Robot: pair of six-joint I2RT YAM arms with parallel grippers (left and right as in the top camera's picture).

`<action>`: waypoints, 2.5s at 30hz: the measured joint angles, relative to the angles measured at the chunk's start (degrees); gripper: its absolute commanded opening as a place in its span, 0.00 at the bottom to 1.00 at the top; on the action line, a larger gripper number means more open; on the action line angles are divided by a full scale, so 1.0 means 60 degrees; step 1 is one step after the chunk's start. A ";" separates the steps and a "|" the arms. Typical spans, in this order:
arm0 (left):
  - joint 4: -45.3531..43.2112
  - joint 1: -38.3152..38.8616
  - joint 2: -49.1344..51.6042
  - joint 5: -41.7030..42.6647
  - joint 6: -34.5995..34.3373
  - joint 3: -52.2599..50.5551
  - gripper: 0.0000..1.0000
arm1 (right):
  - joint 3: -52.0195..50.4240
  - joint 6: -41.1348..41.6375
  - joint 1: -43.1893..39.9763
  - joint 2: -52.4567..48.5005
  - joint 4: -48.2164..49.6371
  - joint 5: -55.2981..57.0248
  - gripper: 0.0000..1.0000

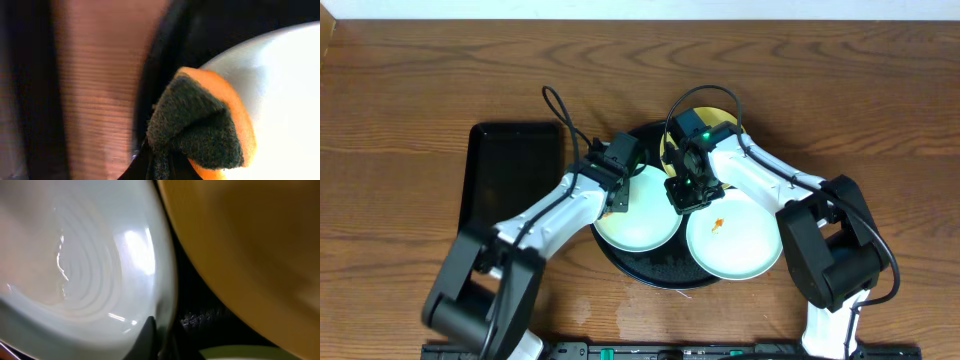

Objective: Clean dirty plates on tray and stack at the side
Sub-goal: 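Return the sponge to the black tray with the left gripper, then lift the cleaned green plate with the right gripper and carry it right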

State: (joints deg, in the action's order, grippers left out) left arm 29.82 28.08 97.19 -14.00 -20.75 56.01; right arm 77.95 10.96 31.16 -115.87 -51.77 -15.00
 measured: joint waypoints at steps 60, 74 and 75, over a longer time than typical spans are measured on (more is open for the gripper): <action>0.1202 -0.6717 -0.3730 0.3279 -0.0033 0.0000 0.08 | 0.5209 0.0186 0.3665 0.0000 -0.4401 1.1140 0.01; 0.1202 -0.6717 -0.3723 0.3275 -0.0036 -0.0004 0.07 | 0.5213 0.0164 0.4131 0.0000 -0.4466 1.1744 0.01; 0.1202 -0.6717 -0.3723 0.3279 -0.0036 -0.0004 0.07 | 0.5213 0.0164 0.4131 0.0000 -0.4473 1.1810 0.01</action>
State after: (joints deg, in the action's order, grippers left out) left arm 37.04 -12.23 74.85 5.67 -20.97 55.99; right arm 109.23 11.94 55.94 -115.87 -78.61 55.86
